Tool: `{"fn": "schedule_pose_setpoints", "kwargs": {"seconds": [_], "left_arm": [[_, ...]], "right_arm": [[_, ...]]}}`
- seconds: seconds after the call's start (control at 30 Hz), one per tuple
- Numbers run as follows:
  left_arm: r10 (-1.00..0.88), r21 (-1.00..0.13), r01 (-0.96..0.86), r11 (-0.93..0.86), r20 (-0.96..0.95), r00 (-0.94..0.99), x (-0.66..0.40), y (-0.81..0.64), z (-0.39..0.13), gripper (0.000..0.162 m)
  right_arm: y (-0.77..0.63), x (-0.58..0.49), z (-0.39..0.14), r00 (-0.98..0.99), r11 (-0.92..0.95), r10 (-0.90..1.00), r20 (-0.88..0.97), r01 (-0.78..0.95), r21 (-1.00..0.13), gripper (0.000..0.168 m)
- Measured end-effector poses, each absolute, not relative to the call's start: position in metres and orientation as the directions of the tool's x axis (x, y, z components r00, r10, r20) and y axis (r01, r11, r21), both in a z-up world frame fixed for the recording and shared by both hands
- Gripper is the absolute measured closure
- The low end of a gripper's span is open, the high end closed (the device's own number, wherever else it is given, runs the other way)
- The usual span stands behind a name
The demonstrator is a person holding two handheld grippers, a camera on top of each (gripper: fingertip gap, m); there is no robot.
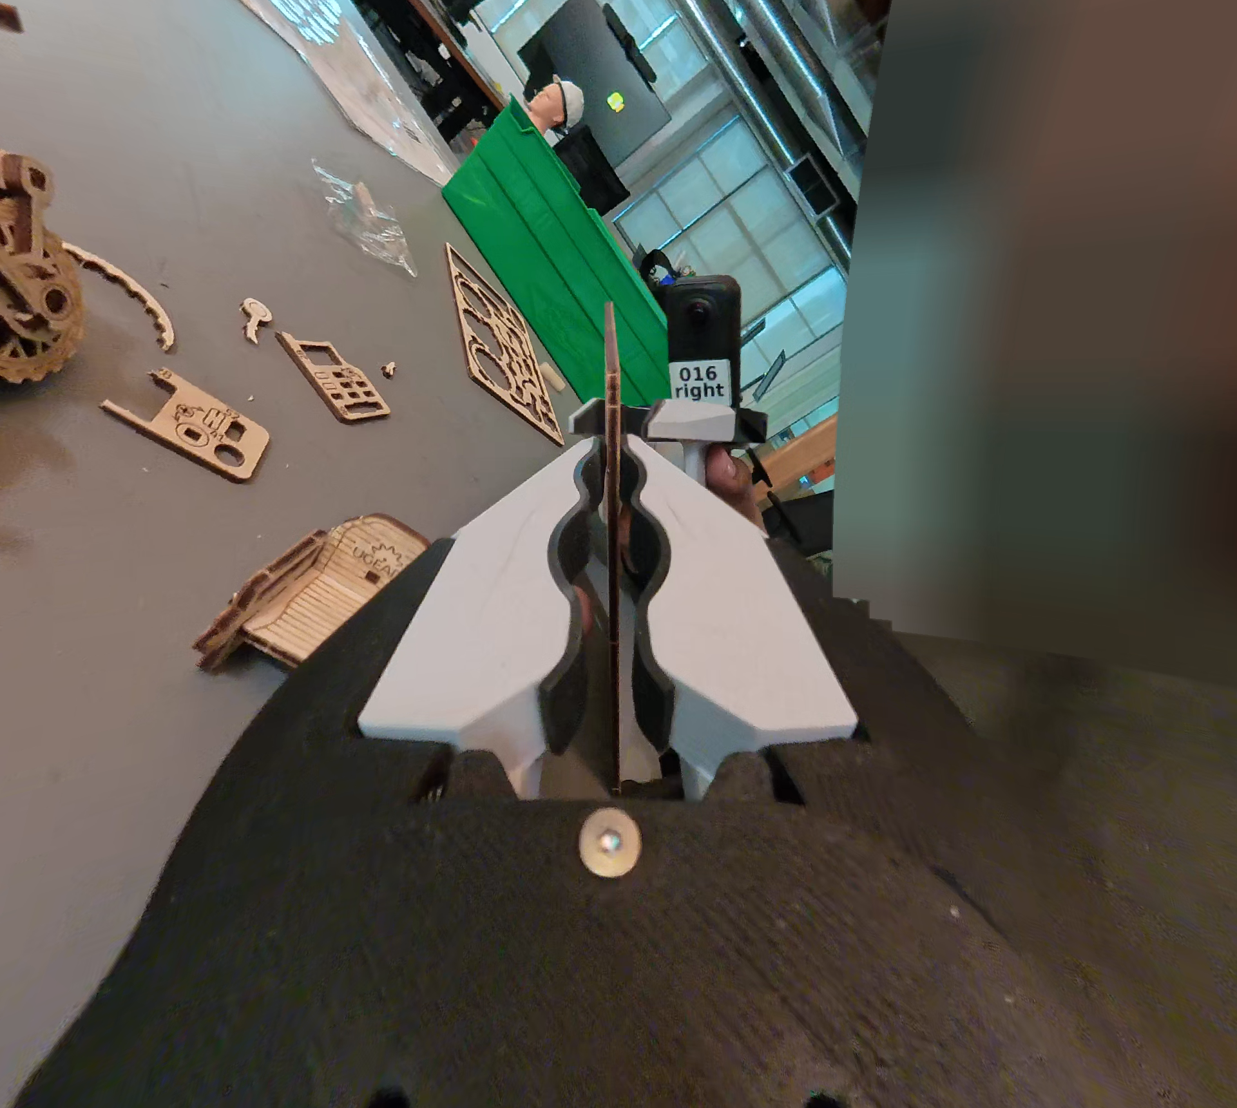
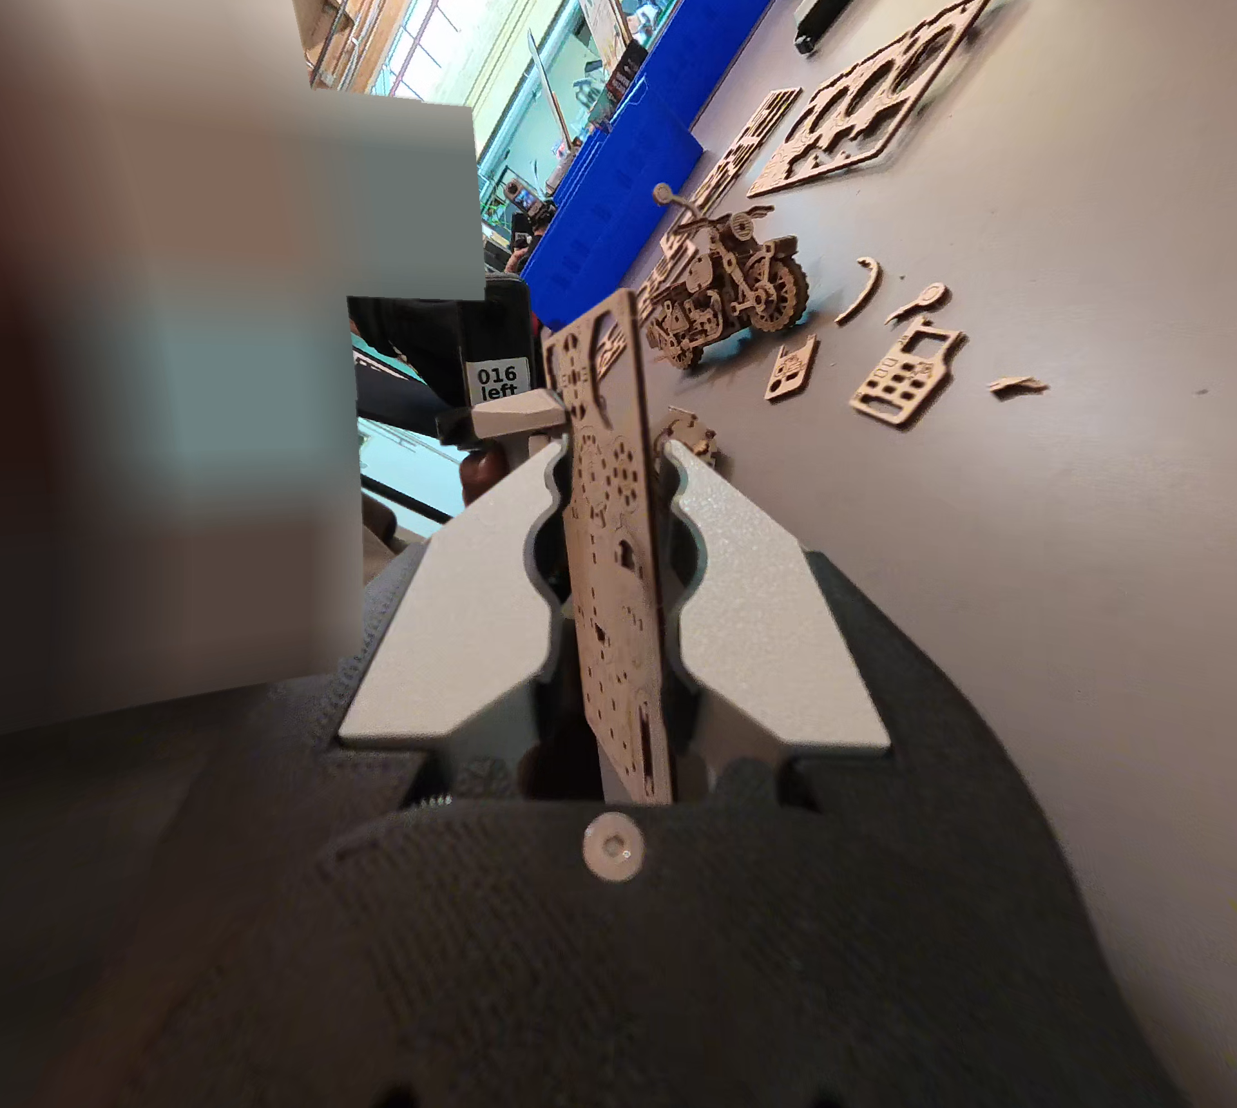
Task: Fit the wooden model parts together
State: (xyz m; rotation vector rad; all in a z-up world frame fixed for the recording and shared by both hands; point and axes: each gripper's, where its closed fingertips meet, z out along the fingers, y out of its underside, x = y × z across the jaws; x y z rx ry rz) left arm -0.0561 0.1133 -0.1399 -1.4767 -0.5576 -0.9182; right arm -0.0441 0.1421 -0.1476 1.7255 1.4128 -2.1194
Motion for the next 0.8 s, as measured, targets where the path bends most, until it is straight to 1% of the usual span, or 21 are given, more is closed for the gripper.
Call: {"fn": "schedule_pose_setpoints", "kwargs": {"seconds": [0.17, 0.4, 0.57, 0.8], "left_arm": [[-0.188, -0.559, 0.817, -0.142, 0.826, 0.532, -0.052, 0.107, -0.139, 0.162], [-0.197, -0.530, 0.834, -0.152, 0.844, 0.500, -0.048, 0.100, -0.139, 0.162], [-0.207, -0.533, 0.829, -0.168, 0.842, 0.499, -0.043, 0.103, -0.138, 0.162], [-0.209, -0.546, 0.820, -0.175, 0.834, 0.511, -0.040, 0.103, -0.139, 0.162]], "right_arm": [[0.133, -0.038, -0.147, -0.381, -0.530, 0.532, -0.756, 0.546, -0.649, 0.143], [0.124, -0.035, -0.147, -0.386, -0.490, 0.587, -0.712, 0.530, -0.692, 0.141], [0.122, -0.036, -0.150, -0.383, -0.464, 0.613, -0.691, 0.532, -0.708, 0.139], [0.127, -0.036, -0.147, -0.376, -0.487, 0.614, -0.694, 0.511, -0.708, 0.139]]}}
